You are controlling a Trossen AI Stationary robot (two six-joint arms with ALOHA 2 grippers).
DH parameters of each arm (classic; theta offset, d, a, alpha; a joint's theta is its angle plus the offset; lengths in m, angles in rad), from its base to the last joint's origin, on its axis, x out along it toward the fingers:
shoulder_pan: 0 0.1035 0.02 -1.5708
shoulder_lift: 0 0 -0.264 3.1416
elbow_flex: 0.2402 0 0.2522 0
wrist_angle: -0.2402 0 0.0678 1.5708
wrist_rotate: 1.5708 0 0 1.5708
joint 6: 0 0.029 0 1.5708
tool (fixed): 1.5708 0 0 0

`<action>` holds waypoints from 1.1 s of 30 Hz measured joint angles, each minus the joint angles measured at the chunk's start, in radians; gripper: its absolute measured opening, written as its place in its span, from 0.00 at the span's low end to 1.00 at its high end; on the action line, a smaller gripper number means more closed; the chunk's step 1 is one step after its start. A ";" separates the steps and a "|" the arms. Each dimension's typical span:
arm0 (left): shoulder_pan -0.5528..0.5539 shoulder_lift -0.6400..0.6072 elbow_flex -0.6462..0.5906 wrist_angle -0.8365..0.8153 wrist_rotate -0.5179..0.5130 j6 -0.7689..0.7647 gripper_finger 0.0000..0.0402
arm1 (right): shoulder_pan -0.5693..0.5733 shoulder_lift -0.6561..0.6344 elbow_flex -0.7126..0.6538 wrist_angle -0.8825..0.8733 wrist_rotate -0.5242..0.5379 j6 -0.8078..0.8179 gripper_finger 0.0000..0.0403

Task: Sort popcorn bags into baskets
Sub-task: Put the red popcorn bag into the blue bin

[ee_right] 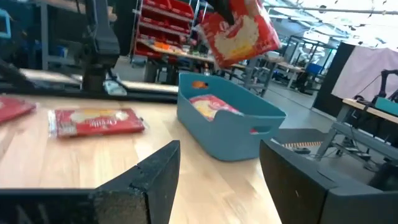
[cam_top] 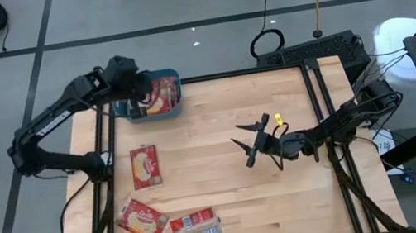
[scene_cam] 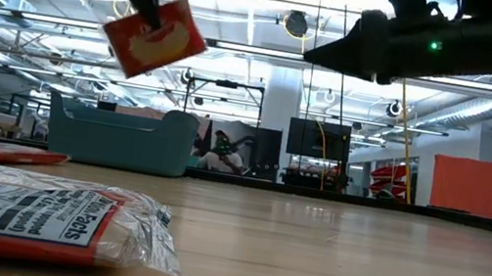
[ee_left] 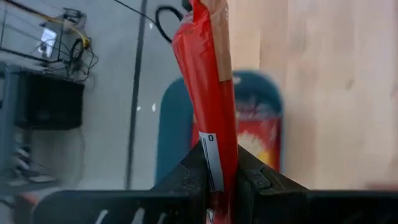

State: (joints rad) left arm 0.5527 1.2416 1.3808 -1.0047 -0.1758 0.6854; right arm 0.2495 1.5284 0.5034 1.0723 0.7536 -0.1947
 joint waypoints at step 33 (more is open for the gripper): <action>0.194 0.278 -0.022 -0.214 0.121 0.255 0.12 | 0.001 0.000 0.000 -0.083 0.000 0.030 0.53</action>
State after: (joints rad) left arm 0.7470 1.5196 1.3585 -1.2185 -0.0546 0.9404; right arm 0.2501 1.5284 0.5034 0.9894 0.7536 -0.1650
